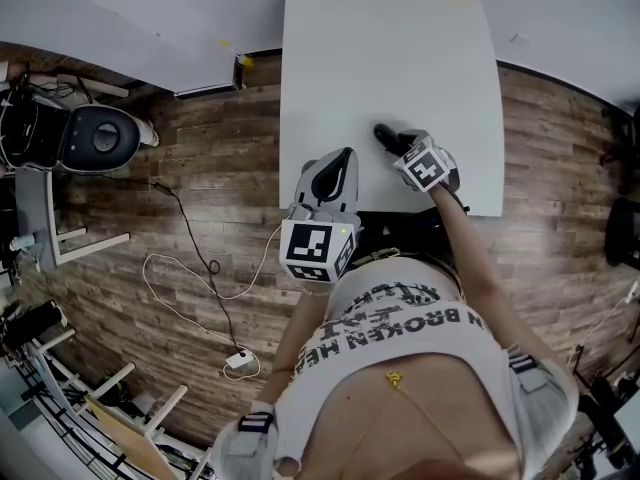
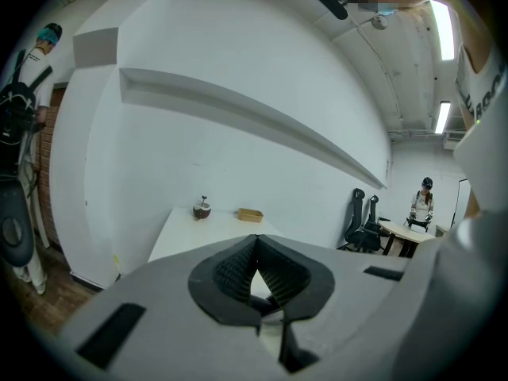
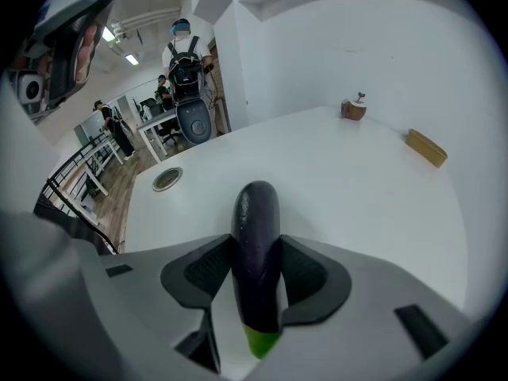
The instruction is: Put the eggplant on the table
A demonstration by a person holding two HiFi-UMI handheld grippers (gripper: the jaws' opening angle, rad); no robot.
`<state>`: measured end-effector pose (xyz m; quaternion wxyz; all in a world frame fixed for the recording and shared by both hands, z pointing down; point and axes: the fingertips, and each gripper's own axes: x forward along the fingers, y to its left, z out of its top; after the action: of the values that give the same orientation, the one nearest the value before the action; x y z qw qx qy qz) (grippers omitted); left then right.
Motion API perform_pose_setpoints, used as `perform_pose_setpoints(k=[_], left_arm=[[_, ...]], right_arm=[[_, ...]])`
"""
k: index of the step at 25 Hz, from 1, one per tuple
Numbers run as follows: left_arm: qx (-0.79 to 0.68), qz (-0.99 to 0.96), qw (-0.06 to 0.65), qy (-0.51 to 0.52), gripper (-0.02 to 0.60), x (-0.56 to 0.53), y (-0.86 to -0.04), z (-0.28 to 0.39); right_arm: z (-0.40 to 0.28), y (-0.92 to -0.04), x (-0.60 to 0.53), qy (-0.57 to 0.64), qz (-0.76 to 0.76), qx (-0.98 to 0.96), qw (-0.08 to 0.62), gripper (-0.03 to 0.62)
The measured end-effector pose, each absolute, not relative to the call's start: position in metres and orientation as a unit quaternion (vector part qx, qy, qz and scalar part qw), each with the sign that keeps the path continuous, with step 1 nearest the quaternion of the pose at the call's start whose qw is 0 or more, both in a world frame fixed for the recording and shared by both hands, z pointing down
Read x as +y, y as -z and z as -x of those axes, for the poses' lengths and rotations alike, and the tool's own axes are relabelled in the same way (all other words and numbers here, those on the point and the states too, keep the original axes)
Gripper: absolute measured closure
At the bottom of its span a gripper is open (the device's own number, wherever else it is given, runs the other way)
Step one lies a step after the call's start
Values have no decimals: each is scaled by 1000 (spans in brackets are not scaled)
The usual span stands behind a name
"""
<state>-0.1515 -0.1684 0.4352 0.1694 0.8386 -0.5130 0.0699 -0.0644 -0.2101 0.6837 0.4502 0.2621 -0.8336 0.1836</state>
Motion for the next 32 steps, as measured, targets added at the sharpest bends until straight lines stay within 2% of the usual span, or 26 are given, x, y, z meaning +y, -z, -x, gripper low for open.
perform_pose_setpoints(k=[32], left_arm=[[-513,-839,169,-67,583,-168,-433,162]], right_arm=[[69,-688,-211,-165,-252,-832,466,398]])
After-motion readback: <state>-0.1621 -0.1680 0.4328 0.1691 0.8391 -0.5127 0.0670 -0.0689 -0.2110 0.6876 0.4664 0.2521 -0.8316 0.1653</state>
